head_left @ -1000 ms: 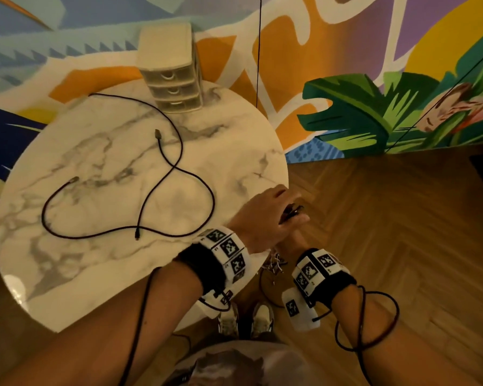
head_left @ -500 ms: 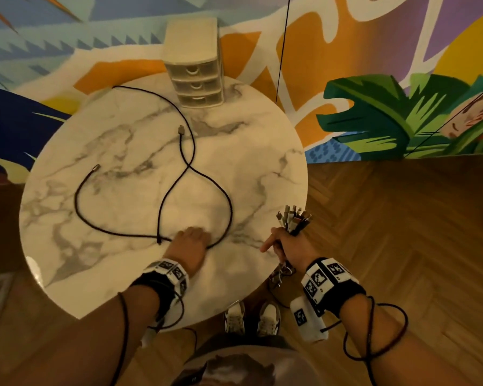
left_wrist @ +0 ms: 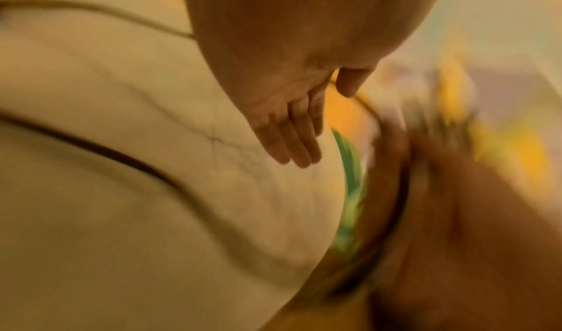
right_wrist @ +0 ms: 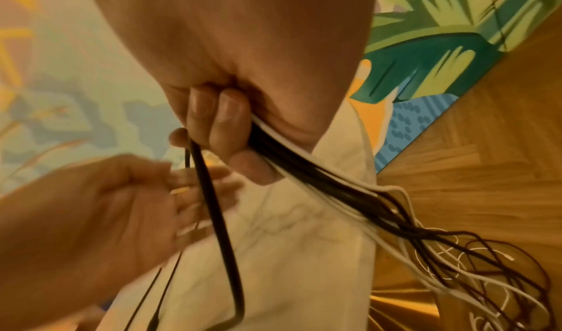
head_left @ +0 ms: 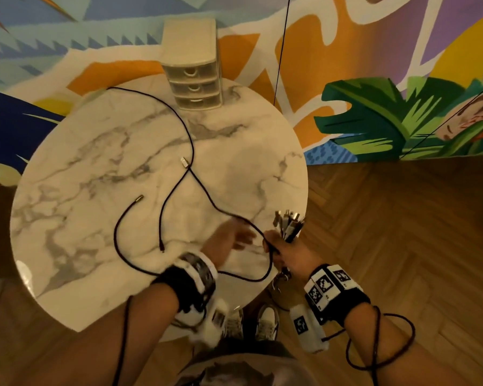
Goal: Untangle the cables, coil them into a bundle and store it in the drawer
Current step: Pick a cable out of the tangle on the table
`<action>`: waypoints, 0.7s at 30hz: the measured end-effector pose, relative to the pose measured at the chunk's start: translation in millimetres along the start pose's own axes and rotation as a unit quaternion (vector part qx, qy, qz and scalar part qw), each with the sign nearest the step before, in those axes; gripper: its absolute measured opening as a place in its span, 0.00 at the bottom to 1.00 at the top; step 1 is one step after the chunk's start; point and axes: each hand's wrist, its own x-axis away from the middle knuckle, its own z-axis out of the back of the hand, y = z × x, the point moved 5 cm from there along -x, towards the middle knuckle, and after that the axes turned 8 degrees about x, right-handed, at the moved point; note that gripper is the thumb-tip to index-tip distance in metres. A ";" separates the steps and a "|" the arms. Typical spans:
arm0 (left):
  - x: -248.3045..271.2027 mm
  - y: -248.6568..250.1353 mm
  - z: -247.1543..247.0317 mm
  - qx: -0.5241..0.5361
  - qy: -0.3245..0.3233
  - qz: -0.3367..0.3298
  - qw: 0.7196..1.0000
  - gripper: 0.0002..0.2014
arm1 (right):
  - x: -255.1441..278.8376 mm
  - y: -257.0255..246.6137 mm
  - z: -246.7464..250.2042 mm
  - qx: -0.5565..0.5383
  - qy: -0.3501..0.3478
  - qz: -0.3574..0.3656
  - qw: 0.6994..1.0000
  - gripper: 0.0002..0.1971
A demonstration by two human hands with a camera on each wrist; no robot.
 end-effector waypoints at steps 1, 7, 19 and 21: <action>-9.4 10.7 7.7 0.149 0.049 0.024 0.987 0.10 | 3.5 3.3 -3.9 0.023 -0.016 0.009 1.000 0.22; -26.5 72.7 34.4 0.066 0.197 -0.061 0.976 0.11 | 18.8 0.0 -20.5 0.060 -0.070 0.015 0.996 0.23; 26.4 38.9 -46.8 -0.276 -0.076 -0.157 0.945 0.11 | -4.8 -71.5 52.3 -0.072 0.135 0.045 0.987 0.22; 15.0 53.5 -41.9 -0.247 -0.037 -0.171 0.953 0.12 | 2.6 -71.5 44.7 -0.014 0.097 0.055 0.994 0.22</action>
